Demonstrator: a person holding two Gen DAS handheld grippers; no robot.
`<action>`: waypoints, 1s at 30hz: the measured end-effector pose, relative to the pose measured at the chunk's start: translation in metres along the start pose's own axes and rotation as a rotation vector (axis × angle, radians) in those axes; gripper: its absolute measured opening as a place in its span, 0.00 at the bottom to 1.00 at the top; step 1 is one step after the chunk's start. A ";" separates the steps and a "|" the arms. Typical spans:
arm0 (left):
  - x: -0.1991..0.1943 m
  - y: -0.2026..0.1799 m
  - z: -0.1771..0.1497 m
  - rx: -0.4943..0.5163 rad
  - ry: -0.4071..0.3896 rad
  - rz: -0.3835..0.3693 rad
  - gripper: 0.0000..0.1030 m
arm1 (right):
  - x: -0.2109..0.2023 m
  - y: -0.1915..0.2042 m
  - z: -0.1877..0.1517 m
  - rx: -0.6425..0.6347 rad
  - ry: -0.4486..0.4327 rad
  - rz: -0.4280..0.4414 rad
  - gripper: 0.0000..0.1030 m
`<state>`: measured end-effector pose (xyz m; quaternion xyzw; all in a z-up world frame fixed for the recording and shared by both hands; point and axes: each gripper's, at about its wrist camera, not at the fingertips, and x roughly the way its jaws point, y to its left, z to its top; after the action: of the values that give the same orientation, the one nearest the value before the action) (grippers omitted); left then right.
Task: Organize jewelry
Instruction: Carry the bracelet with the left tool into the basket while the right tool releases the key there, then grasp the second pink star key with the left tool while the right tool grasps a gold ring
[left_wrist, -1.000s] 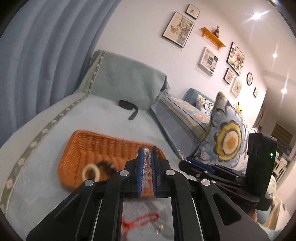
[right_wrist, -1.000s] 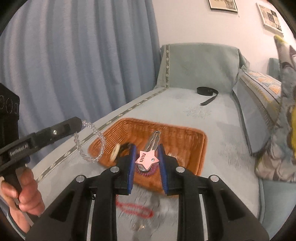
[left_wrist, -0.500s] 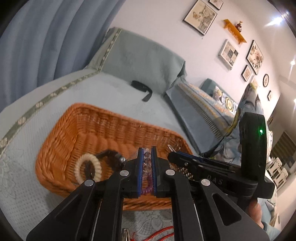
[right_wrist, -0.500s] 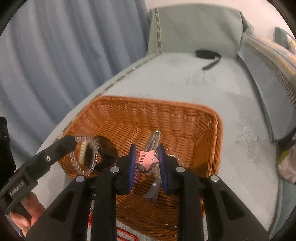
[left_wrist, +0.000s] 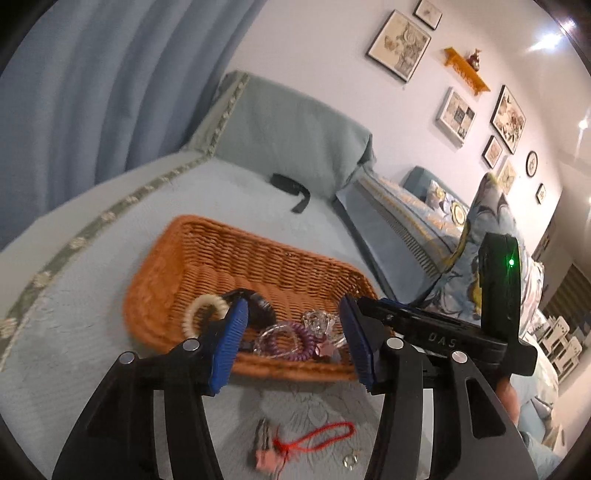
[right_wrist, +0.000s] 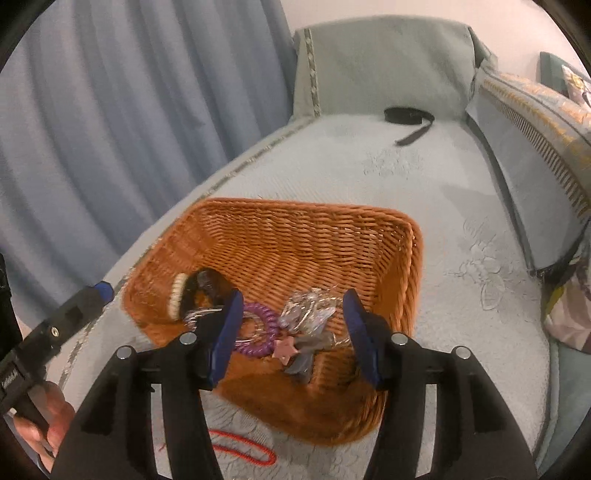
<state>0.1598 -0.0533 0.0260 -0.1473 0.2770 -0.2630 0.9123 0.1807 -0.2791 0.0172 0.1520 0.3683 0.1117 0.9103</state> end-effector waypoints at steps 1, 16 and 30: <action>-0.008 0.000 -0.001 -0.001 -0.009 0.001 0.48 | -0.006 0.003 -0.002 -0.006 -0.009 0.004 0.51; -0.067 0.006 -0.069 0.033 0.025 0.157 0.48 | -0.081 0.047 -0.099 -0.084 -0.096 0.022 0.51; -0.045 0.035 -0.087 0.032 0.131 0.237 0.47 | -0.047 0.032 -0.154 0.017 0.021 0.000 0.50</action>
<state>0.0914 -0.0104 -0.0392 -0.0814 0.3473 -0.1669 0.9192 0.0364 -0.2336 -0.0467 0.1585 0.3787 0.1103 0.9052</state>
